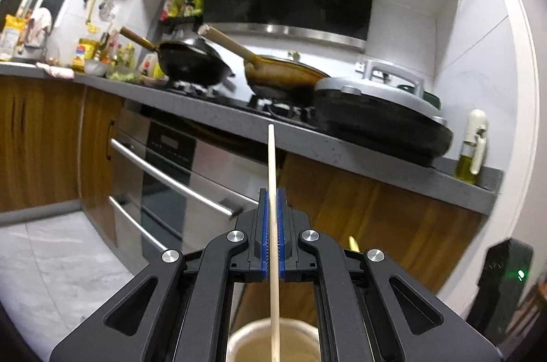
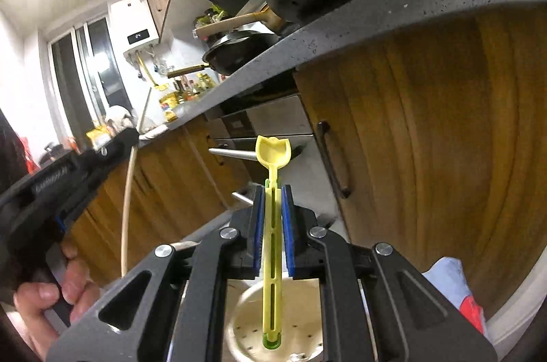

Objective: Organize utensils
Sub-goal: 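Lift and drop the chopstick and yellow spoon into the ceramic holder's two cups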

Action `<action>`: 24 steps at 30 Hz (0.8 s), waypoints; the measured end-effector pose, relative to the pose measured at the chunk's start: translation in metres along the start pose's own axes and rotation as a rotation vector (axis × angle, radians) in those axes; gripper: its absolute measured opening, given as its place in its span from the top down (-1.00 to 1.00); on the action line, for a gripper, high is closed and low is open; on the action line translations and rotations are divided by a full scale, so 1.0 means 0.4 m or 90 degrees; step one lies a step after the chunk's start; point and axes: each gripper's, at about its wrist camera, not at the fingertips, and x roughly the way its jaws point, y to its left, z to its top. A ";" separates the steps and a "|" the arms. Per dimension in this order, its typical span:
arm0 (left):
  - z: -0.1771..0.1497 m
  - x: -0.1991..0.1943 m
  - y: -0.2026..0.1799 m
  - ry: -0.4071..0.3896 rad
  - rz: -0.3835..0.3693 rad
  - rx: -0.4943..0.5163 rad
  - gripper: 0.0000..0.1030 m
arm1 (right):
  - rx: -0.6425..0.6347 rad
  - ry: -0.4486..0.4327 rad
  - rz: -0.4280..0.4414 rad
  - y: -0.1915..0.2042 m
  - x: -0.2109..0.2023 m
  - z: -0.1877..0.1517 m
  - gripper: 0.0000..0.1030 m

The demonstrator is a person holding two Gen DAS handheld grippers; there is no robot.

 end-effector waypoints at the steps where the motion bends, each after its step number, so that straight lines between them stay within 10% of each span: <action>1: -0.001 0.010 -0.006 0.001 0.009 0.014 0.91 | -0.006 0.000 -0.001 0.002 -0.002 -0.004 0.80; 24: -0.145 -0.108 0.028 0.113 0.007 0.102 0.78 | -0.042 0.080 0.012 0.014 -0.044 -0.099 0.78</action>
